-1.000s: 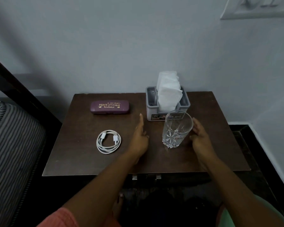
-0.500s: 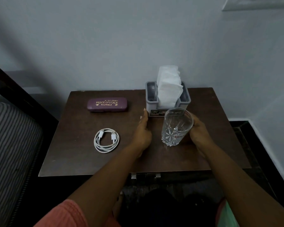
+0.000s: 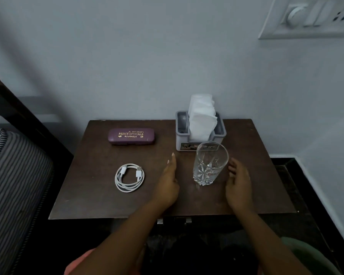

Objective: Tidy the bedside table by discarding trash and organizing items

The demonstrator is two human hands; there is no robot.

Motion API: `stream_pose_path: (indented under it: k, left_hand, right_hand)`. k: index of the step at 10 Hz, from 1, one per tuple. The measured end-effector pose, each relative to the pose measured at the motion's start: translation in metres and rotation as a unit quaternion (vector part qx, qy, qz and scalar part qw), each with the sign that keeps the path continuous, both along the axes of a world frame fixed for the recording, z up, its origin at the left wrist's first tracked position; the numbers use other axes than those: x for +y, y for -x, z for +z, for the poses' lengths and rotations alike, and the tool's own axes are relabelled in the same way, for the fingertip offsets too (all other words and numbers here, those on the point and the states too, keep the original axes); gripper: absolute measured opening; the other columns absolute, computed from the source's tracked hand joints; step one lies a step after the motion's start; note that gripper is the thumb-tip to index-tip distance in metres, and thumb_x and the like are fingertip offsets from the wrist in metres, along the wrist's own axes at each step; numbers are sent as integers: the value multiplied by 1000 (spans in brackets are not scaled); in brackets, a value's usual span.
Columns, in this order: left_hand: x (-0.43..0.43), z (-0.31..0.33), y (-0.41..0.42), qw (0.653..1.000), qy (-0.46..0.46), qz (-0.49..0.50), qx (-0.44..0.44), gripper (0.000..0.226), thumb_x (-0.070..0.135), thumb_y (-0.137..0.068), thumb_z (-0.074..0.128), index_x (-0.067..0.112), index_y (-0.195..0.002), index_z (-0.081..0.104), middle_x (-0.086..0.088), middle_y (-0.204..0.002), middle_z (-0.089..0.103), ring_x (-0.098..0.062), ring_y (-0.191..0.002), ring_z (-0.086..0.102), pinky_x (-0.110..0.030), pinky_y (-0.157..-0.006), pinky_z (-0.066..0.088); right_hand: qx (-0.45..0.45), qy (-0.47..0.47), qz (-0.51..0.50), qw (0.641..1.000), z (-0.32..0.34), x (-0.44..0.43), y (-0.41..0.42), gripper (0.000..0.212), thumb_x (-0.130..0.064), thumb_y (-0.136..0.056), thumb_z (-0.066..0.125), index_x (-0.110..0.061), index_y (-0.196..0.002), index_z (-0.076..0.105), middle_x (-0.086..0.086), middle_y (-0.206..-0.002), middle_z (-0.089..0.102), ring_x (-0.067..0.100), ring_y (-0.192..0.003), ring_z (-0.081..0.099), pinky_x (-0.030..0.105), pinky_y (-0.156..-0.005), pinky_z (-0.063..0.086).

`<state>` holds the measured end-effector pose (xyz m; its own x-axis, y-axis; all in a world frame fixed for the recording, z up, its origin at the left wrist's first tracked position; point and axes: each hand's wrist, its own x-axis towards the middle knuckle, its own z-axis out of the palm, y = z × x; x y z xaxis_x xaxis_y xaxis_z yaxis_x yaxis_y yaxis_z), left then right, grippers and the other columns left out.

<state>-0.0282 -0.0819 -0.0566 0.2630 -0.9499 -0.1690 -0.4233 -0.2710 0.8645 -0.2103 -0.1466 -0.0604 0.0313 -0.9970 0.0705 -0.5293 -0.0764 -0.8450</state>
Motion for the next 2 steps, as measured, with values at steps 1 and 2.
stream_pose_path:
  k: [1,2]
  left_hand:
    - [22,-1,8,999,9,-15,-29,79,-18,-82,31,15,-148,2,-2,-157,9,-11,-145,1,-1,-104,1]
    - [61,9,15,999,41,-29,10,80,-17,-84,32,28,-141,-2,11,-152,4,0,-142,-3,5,-102,-1]
  right_hand:
    - [35,49,1,998,-3,28,4,49,18,-81,41,1,-127,48,19,-122,53,27,-112,51,21,-98,31]
    - [79,51,29,995,-3,61,6,42,9,-86,47,-2,-126,48,14,-130,49,26,-119,46,16,-103,22]
